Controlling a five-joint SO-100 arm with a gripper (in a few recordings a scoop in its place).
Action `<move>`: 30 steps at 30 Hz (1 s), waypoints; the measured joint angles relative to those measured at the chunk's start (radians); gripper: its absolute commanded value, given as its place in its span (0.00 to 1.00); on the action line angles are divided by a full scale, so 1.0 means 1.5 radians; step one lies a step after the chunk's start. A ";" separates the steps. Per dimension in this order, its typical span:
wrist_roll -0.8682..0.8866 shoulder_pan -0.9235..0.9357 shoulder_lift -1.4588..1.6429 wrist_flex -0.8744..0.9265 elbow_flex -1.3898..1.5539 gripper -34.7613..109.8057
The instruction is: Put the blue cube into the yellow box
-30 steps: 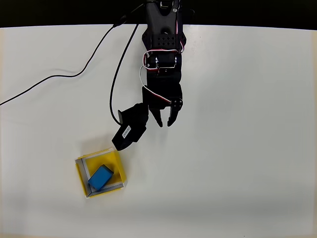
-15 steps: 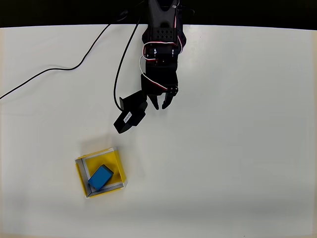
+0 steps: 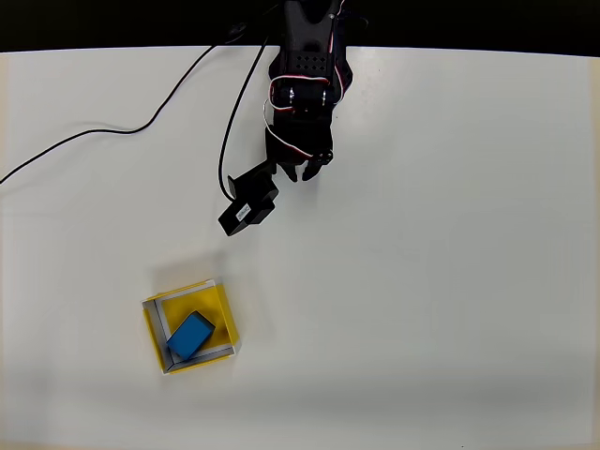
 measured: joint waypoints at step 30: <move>0.124 0.001 0.000 0.008 0.000 0.26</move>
